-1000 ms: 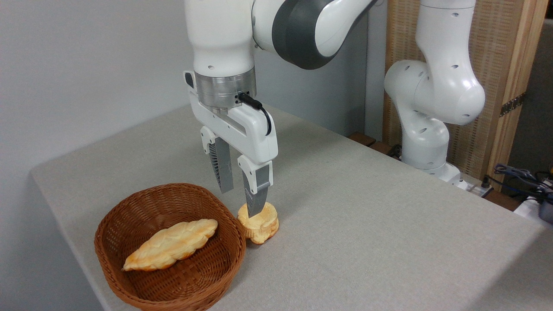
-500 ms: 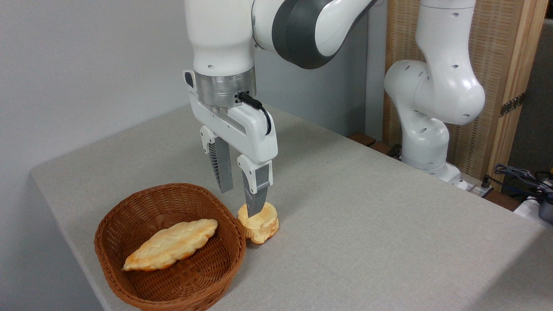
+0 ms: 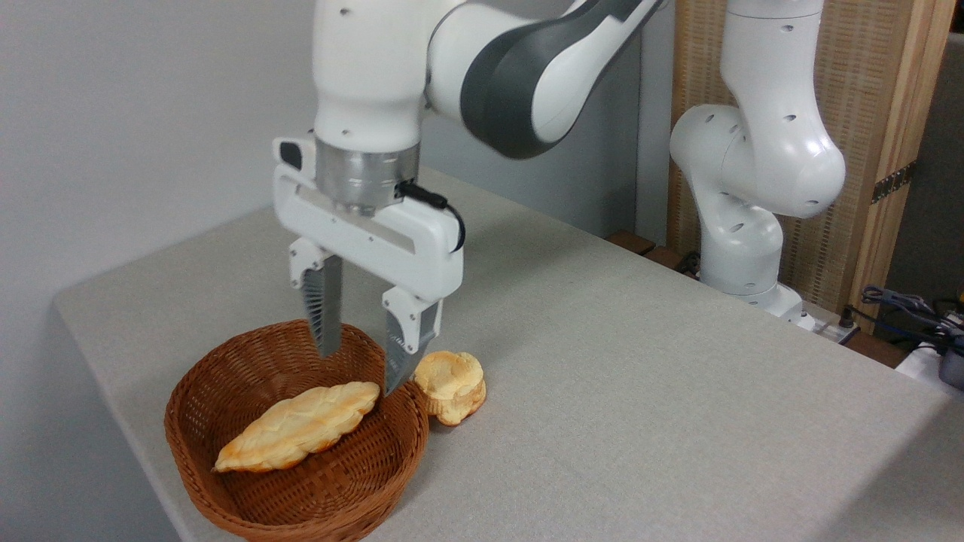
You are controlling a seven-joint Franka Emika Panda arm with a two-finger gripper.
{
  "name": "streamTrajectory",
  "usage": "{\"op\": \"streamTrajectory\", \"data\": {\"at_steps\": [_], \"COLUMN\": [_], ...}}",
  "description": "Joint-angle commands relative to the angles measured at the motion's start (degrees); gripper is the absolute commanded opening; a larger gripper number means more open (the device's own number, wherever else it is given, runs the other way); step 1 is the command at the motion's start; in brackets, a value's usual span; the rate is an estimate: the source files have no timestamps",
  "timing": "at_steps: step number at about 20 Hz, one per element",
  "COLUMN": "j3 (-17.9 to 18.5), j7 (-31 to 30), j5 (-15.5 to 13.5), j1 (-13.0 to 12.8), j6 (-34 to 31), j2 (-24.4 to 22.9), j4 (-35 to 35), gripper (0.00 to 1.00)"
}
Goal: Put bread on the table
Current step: 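Move the open gripper over the basket and lower it around the long roll, then close the gripper on the end of the long bread roll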
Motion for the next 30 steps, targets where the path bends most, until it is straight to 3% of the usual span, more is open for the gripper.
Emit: {"op": "streamTrajectory", "data": {"at_steps": [1, 4, 8, 11, 18, 20, 21, 23, 27, 30], "j3": [-1.6, -3.4, -4.6, -6.1, -6.9, -7.1, -7.1, -7.1, -7.1, -7.2], "j7": [-7.6, -13.8, -15.4, -15.6, -19.6, -19.4, -19.3, -19.2, -18.9, -18.9], "j5": [-0.6, -0.5, -0.3, 4.6, 5.5, 5.5, 5.5, 5.5, 5.5, 5.5], "j1": [-0.4, -0.4, -0.5, -0.9, -1.3, -1.4, -1.4, -1.3, -1.3, -1.3], "j6": [4.2, 8.2, 11.5, 13.1, 15.8, 15.8, 15.8, 15.8, 15.9, 15.9], "j2": [3.2, 6.3, 9.7, 12.2, 13.7, 13.9, 14.0, 14.1, 14.1, 14.1], "j4": [0.5, 0.5, 0.6, 0.6, 1.8, 2.1, 2.1, 2.2, 2.2, 2.4], "gripper": [1.0, 1.0, 1.0, 1.0, 0.98, 0.7, 0.51, 0.29, 0.2, 0.2]}}
